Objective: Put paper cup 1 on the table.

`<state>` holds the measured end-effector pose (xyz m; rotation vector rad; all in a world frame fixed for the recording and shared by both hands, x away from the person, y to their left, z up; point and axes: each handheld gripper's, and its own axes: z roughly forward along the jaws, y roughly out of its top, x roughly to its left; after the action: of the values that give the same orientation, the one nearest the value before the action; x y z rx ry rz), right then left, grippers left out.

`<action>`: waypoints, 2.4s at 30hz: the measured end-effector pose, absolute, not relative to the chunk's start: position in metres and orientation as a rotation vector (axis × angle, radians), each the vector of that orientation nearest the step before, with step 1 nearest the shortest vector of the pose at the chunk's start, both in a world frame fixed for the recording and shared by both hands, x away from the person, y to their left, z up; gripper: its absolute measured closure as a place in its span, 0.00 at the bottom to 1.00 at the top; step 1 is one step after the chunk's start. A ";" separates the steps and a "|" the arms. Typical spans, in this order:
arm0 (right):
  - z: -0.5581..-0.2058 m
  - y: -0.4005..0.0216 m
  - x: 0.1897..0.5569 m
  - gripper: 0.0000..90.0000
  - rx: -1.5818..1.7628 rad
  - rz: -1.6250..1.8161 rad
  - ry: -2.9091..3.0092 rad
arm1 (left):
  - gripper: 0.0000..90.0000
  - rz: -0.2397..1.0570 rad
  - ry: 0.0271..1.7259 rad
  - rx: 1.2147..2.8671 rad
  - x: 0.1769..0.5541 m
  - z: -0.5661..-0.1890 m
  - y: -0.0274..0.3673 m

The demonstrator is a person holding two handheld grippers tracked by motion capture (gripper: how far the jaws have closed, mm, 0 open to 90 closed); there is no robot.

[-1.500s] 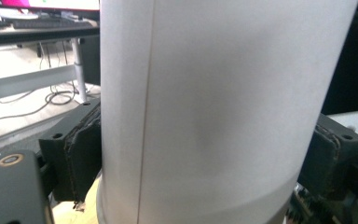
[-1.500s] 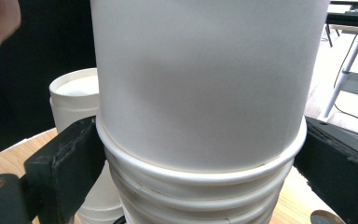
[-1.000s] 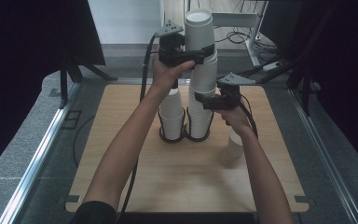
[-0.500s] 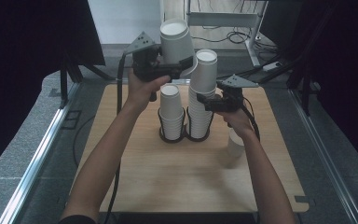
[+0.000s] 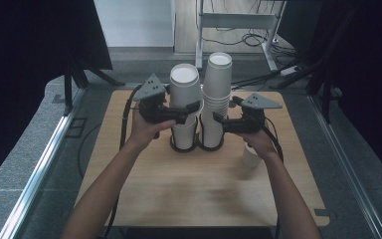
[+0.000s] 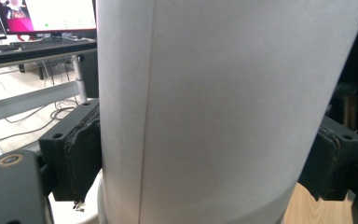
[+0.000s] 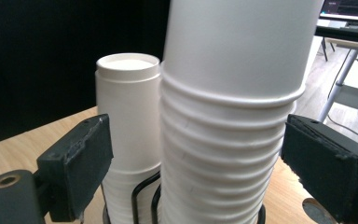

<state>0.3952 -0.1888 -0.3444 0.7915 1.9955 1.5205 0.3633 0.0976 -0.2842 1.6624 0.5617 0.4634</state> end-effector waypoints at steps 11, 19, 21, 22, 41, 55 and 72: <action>-0.377 -0.187 0.368 0.12 0.748 1.527 2.036 | 0.15 0.431 0.544 1.709 0.334 -0.327 0.099; -0.395 -0.193 0.351 0.15 0.776 1.590 2.004 | 0.15 0.439 0.543 1.758 0.310 -0.355 0.099; -0.399 -0.195 0.346 0.15 0.774 1.603 2.005 | 0.15 0.434 0.542 1.771 0.307 -0.361 0.098; -0.402 -0.196 0.344 0.15 0.777 1.608 2.008 | 0.15 0.431 0.542 1.777 0.305 -0.365 0.098; -0.411 -0.183 0.301 0.17 0.732 1.761 2.035 | 0.15 0.463 0.622 1.912 0.298 -0.435 0.084; -0.423 -0.164 0.293 0.14 0.716 1.808 2.084 | 0.15 0.475 0.631 1.975 0.295 -0.458 0.075; -0.437 -0.150 0.296 0.16 0.753 1.846 2.131 | 0.15 0.535 0.532 2.034 0.279 -0.462 0.051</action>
<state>0.2957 -0.1498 -0.4372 0.7532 2.1312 1.8456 0.2792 0.0509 -0.4621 2.0344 0.5324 0.5347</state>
